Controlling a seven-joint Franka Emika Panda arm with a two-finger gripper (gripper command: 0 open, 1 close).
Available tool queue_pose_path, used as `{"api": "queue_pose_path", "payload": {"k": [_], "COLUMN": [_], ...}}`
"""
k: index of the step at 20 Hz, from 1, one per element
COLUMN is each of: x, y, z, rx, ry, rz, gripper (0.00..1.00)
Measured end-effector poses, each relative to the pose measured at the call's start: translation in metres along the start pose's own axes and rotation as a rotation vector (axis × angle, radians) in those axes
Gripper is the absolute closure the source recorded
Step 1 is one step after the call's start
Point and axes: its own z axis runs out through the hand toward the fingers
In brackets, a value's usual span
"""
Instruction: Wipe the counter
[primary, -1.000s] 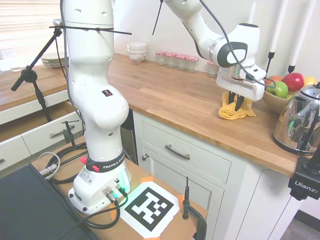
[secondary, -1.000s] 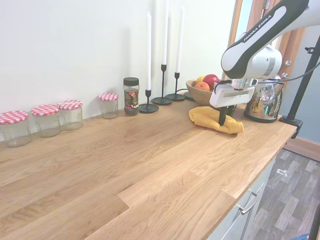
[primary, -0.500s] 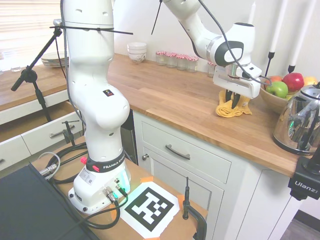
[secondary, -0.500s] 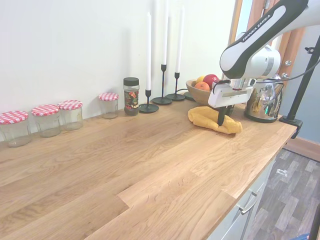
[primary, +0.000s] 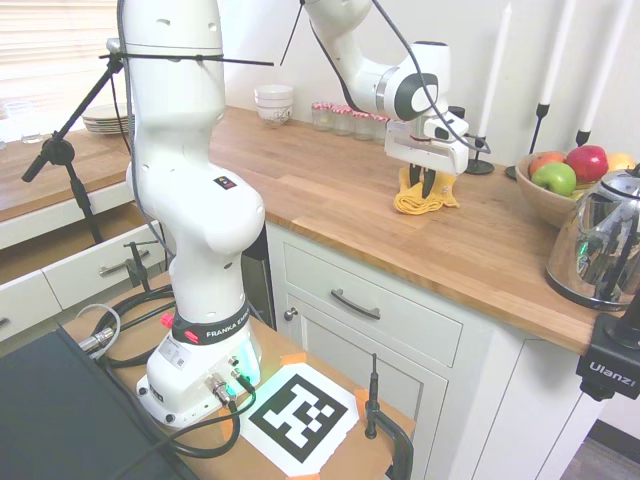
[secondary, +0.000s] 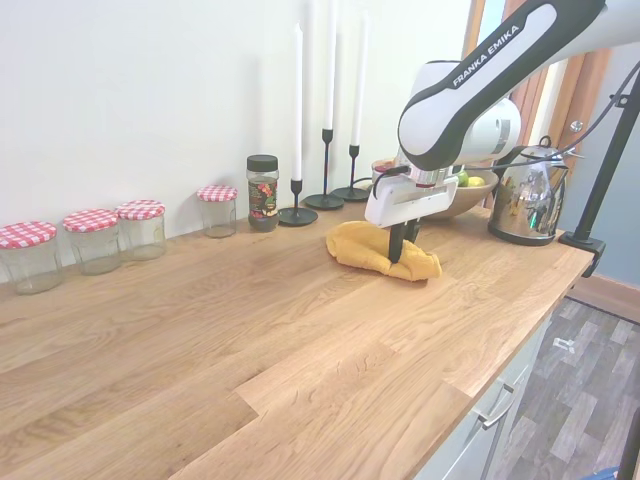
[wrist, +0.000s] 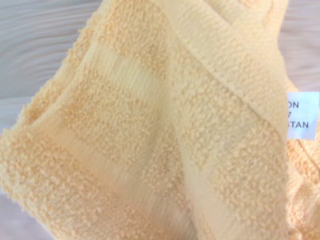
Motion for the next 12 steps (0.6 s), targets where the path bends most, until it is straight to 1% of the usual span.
{"api": "queue_pose_path", "payload": {"k": [4,12], "x": [-0.039,-0.144], "y": [-0.03,-0.1], "z": [-0.001,-0.003], "rx": [-0.004,-0.01], "ry": [0.02,0.072], "rz": [-0.043,-0.14], "gripper": [1.0,1.0]}}
